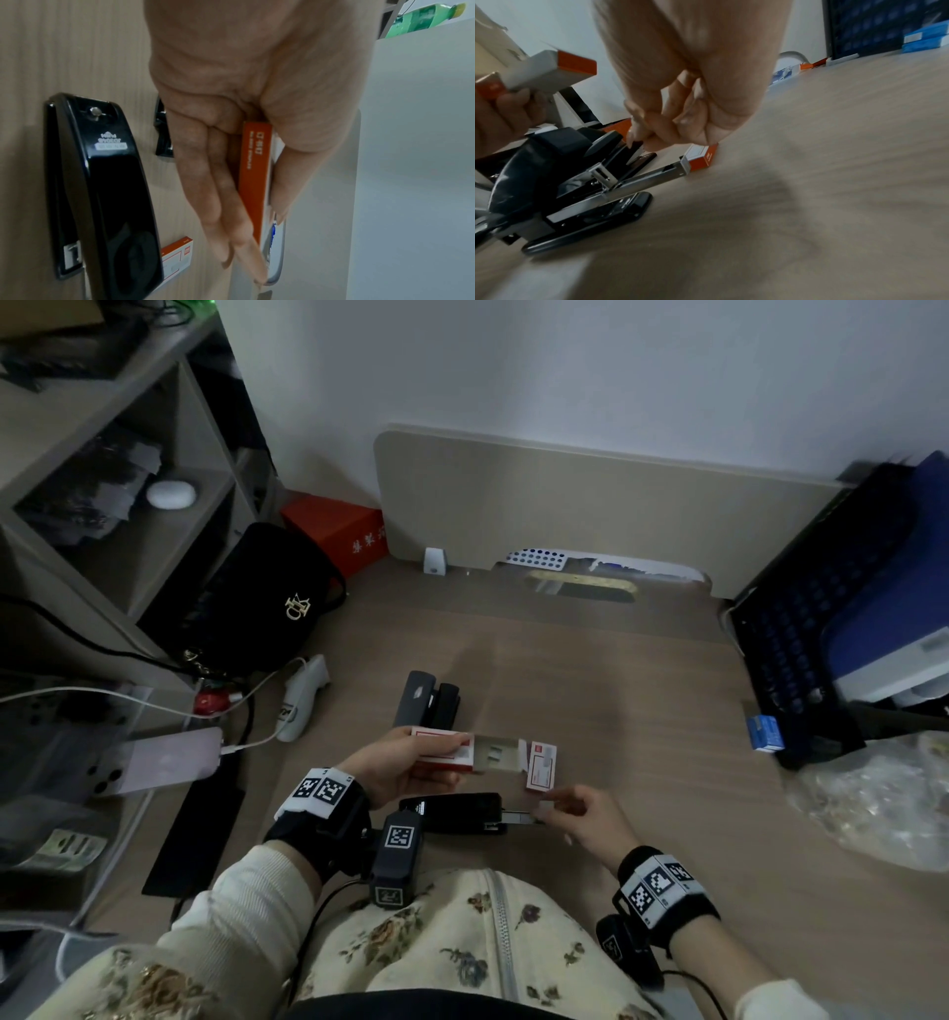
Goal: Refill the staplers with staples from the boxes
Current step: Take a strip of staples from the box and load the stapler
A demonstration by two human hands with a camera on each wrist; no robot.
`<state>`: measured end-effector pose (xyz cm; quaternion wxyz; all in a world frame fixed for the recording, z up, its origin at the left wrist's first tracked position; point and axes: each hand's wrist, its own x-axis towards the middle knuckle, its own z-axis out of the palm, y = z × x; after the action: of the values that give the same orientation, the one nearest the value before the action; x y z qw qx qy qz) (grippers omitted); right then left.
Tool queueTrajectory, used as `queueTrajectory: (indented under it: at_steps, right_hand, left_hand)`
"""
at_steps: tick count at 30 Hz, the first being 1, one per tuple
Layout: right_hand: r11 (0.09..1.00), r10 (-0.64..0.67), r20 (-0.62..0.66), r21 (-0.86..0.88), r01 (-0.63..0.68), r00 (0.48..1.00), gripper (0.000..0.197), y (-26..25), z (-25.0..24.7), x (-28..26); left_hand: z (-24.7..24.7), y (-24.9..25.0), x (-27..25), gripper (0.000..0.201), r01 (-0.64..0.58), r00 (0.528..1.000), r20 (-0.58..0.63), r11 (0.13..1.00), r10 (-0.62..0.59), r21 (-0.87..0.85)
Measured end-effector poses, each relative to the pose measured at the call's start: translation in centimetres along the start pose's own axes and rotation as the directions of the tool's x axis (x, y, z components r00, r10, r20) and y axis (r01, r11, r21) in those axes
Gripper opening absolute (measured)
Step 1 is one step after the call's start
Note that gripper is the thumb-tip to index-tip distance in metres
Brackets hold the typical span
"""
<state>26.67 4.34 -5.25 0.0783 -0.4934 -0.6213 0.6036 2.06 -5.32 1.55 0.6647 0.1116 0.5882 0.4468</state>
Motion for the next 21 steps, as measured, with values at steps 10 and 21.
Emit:
queueTrajectory:
  at_steps: [10, 21]
  right_hand:
    - [0.917, -0.124, -0.002, -0.382, 0.114, 0.992, 0.012, 0.2, -0.4, 0.2]
    - [0.757, -0.150, 0.050, -0.637, 0.147, 0.987, 0.022, 0.9, 0.1, 0.7]
  left_hand:
    - [-0.1, 0.2, -0.1, 0.045, 0.011, 1.000, -0.007, 1.000, -0.011, 0.011]
    - [-0.2, 0.1, 0.1, 0.025, 0.009, 1.000, 0.001, 1.000, -0.009, 0.005]
